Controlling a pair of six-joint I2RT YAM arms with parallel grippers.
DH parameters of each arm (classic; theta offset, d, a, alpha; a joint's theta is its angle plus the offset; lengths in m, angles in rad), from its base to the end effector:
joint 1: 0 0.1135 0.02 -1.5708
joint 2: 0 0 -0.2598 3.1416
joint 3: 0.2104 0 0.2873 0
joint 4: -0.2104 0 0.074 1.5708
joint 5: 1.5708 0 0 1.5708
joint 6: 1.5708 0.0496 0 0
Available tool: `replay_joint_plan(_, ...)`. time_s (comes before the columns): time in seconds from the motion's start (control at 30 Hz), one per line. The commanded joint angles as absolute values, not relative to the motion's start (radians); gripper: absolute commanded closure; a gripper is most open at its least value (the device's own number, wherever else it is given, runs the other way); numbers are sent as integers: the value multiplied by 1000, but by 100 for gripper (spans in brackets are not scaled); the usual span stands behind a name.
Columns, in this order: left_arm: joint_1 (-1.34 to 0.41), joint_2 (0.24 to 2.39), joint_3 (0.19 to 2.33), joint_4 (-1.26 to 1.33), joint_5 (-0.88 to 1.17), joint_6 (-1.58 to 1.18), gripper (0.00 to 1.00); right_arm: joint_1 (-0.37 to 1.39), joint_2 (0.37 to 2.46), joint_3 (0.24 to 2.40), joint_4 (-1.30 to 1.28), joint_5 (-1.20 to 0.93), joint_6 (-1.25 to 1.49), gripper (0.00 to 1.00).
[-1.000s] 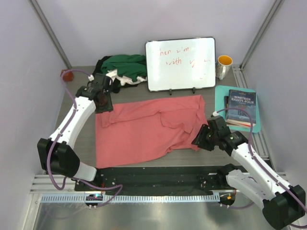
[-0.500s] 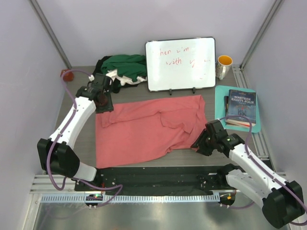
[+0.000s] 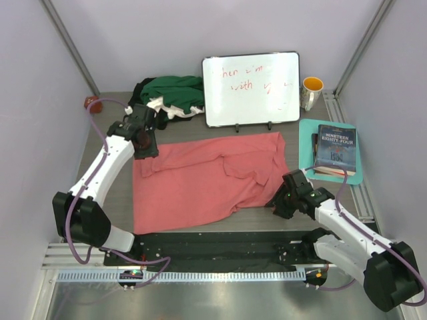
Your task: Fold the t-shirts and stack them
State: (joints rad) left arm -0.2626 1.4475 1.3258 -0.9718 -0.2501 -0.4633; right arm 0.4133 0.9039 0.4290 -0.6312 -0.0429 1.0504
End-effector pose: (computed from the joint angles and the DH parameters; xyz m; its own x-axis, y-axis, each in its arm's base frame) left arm 0.3222 -0.0739 0.2884 -0.8307 -0.2251 -0.5092 -0.2566 0.9665 -0.0086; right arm 0.1750 0.0791 0.1321 -0.7705 0.6086 -0.1896 0.5021 0.7626 0.4079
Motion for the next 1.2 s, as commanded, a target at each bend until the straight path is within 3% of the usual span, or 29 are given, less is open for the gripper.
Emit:
replay_joint_plan(0.0,-270,1430,1319,-942,-221,-451,63,420,920,437,-591,-5,1059,53)
replay_joint_plan(0.2,-279,1397,1263,-914,-212,-446,63,419,893,486,-621,37,1022,53)
replay_joint_plan(0.37,-298,1427,1269,-920,-206,-442,64,420,891,541,-650,-190,882,54)
replay_joint_plan(0.6,-354,1433,1253,-913,-235,-460,64,420,744,620,-799,-204,804,53)
replay_joint_plan(1.17,-359,1493,1264,-870,-276,-472,64,420,887,634,-815,-261,677,51)
